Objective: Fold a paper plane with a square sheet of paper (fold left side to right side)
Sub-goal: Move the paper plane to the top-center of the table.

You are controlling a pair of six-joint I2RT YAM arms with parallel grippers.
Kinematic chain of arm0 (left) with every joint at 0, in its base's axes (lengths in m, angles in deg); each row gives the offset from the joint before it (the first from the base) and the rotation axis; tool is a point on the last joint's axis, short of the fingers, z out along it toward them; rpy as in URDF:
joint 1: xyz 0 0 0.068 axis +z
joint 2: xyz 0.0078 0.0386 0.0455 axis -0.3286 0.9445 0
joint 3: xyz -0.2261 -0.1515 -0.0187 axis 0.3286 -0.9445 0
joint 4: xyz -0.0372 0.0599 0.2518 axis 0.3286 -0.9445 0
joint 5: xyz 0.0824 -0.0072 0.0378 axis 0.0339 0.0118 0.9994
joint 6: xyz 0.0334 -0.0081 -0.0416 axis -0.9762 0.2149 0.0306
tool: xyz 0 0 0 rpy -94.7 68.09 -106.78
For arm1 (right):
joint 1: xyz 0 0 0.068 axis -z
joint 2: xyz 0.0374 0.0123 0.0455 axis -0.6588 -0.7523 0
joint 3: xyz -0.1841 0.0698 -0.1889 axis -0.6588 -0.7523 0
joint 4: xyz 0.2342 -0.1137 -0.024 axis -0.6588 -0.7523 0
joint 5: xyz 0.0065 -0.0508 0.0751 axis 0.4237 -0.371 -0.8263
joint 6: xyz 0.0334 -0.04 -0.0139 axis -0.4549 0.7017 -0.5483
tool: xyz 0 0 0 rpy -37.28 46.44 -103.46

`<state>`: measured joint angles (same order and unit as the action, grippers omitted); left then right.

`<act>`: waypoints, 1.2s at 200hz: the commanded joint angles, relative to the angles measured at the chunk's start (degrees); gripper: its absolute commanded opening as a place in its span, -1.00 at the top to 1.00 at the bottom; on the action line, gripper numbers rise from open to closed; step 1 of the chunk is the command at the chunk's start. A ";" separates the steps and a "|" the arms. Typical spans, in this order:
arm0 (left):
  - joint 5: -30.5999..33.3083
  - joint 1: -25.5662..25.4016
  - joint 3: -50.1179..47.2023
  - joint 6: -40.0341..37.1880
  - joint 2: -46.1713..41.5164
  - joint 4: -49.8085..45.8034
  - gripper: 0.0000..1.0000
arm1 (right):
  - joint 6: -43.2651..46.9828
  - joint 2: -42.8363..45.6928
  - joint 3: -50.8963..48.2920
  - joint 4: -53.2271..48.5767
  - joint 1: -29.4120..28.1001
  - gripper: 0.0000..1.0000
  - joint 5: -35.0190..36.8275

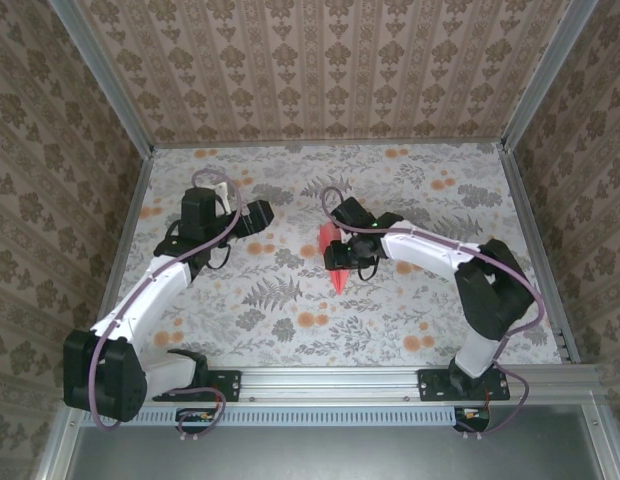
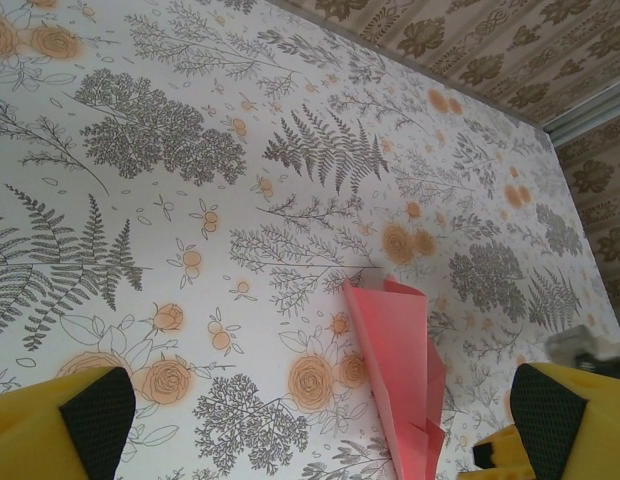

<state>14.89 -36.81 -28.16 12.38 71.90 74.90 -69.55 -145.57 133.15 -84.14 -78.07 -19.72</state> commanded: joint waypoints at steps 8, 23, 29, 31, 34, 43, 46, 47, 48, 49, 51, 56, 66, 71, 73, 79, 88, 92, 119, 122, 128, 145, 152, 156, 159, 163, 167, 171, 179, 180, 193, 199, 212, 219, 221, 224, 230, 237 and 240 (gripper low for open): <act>-0.71 0.59 -0.36 -1.65 -1.03 -0.15 -1.00 | 0.18 -3.95 3.06 -3.72 -0.49 0.06 2.13; -0.71 0.74 -0.41 -1.82 -1.19 -0.32 -1.00 | 0.23 -5.27 3.71 -3.74 -0.58 0.09 2.24; -0.71 0.77 -0.41 -1.86 -1.21 -0.38 -1.00 | 0.27 -5.65 3.87 -3.66 -0.58 0.12 2.27; -0.71 0.76 -0.35 -1.86 -1.26 -0.38 -1.00 | 0.22 -5.81 3.94 -3.65 -0.58 0.13 2.30; -0.76 0.76 -0.36 -1.93 -1.14 -0.45 -1.00 | 0.22 -5.99 4.03 -3.57 -0.58 0.13 2.30; -0.87 0.84 -0.24 -2.01 -1.12 -0.41 -1.00 | 0.26 -6.69 4.25 -3.47 -0.58 0.17 2.23; -0.82 0.85 -0.31 -1.99 -1.12 -0.54 -1.00 | 0.24 -6.91 4.38 -3.39 -0.58 0.17 2.10; -0.86 0.85 -0.28 -1.97 -1.12 -0.54 -1.00 | 0.30 -6.99 4.37 -3.39 -0.58 0.18 2.07; -0.87 0.84 -0.26 -2.00 -1.12 -0.55 -1.00 | 0.33 -7.03 4.45 -3.38 -0.58 0.18 2.06; -0.88 0.84 -0.25 -2.02 -1.12 -0.55 -1.00 | 0.34 -7.13 4.44 -3.38 -0.58 0.18 2.00; -0.84 0.86 -0.24 -1.96 -1.12 -0.55 -1.00 | 0.31 -7.32 4.53 -3.38 -0.60 0.19 1.97; -0.80 0.84 -0.24 -2.10 -1.12 -0.64 -1.00 | 0.19 -7.68 4.74 -3.32 -0.67 0.22 1.82; -0.80 0.94 -0.27 -2.19 -1.12 -0.77 -1.00 | 0.07 -8.39 5.00 -3.29 -0.71 0.25 1.87; -0.85 0.93 -0.24 -2.21 -1.12 -0.82 -1.00 | -0.02 -8.69 5.09 -3.28 -0.67 0.26 2.02; -0.81 0.93 -0.24 -2.16 -1.12 -0.82 -1.00 | -0.07 -8.79 5.11 -3.27 -0.67 0.27 2.04; -0.80 1.02 -0.26 -2.27 -1.12 -0.97 -1.00 | -0.22 -9.15 5.22 -3.15 -0.67 0.28 2.09; -0.79 1.02 -0.32 -2.30 -1.21 -0.99 -1.00 | -0.33 -9.79 5.48 -2.97 -0.67 0.30 2.11; -0.80 1.06 -0.37 -2.30 -1.32 -0.99 -1.00 | -0.35 -10.09 5.74 -2.99 -0.71 0.32 2.00; -0.71 1.18 -0.21 -2.59 -1.61 -1.29 -1.00 | -0.76 -11.54 6.87 -3.37 -0.67 0.50 2.29; -0.71 1.24 -0.17 -2.69 -1.65 -1.45 -1.00 | -0.80 -11.57 7.02 -3.46 -0.67 0.53 2.41; -0.71 1.20 -0.01 -2.85 -1.73 -1.66 -1.00 | -0.87 -11.60 7.36 -3.71 -0.62 0.60 2.81; -0.81 1.19 0.29 -3.37 -2.23 -2.49 -1.00 | -0.88 -11.80 8.96 -4.96 -0.03 0.81 3.32; -0.84 1.19 0.53 -3.69 -2.50 -2.87 -1.00 | -0.94 -11.75 9.84 -5.62 0.47 0.87 3.39; -0.87 1.26 0.62 -3.86 -2.64 -3.08 -1.00 | -1.01 -11.81 10.32 -6.01 0.77 0.88 3.47; -0.89 1.27 0.75 -4.00 -2.74 -3.29 -1.00 | -0.97 -11.78 10.67 -6.45 1.01 0.88 3.57; -0.89 1.28 0.89 -4.25 -2.92 -3.50 -1.00 | -1.06 -11.77 11.24 -6.89 1.36 0.89 3.64; -0.89 1.20 1.06 -4.39 -3.09 -3.81 -1.00 | -1.08 -11.89 11.85 -7.41 1.74 0.89 3.76; -0.97 1.28 1.26 -4.71 -3.19 -4.16 -1.00 | -1.00 -11.92 12.50 -7.98 2.14 0.88 3.98; -1.02 1.28 1.59 -5.21 -3.44 -4.80 -1.00 | -0.67 -12.27 14.12 -9.35 3.06 0.88 4.61; -1.04 1.28 1.64 -5.20 -3.47 -4.87 -1.00 | -0.69 -12.31 14.37 -9.49 3.22 0.88 4.69; -1.23 1.28 2.28 -6.03 -3.74 -5.71 -1.00 | 0.27 -13.61 17.59 -12.08 4.81 0.89 6.25; -1.37 1.30 2.50 -6.36 -3.83 -6.10 -1.00 | 0.71 -14.32 19.13 -13.34 5.56 0.88 6.82; -1.57 1.25 2.83 -6.83 -3.92 -6.73 -1.00 | 1.59 -16.26 22.57 -15.28 7.51 0.88 7.60; -1.68 1.27 2.95 -6.98 -3.94 -6.94 -1.00 | 2.20 -17.49 24.47 -15.99 8.47 0.88 8.03; -1.64 1.23 2.93 -6.98 -3.94 -7.01 -1.00 | 2.42 -17.85 25.11 -16.22 8.71 0.88 8.15; -1.72 1.27 2.92 -7.04 -3.94 -7.05 -1.00 | 2.72 -18.49 26.13 -16.71 9.02 0.88 8.39; -1.88 1.21 2.92 -7.08 -3.94 -7.06 -1.00 | 3.36 -19.84 28.27 -17.88 9.69 0.87 8.85; -2.09 1.25 2.81 -7.04 -3.94 -7.06 -1.00 | 4.09 -21.45 30.66 -19.04 10.32 0.87 9.66; -2.16 1.27 2.81 -7.03 -3.88 -7.08 -1.00 | 4.32 -22.17 31.68 -19.49 10.58 0.86 9.87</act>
<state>14.17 -35.96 -27.07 7.44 69.23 69.76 -68.39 -162.44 158.28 -96.44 -69.50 -13.90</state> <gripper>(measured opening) 0.992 0.066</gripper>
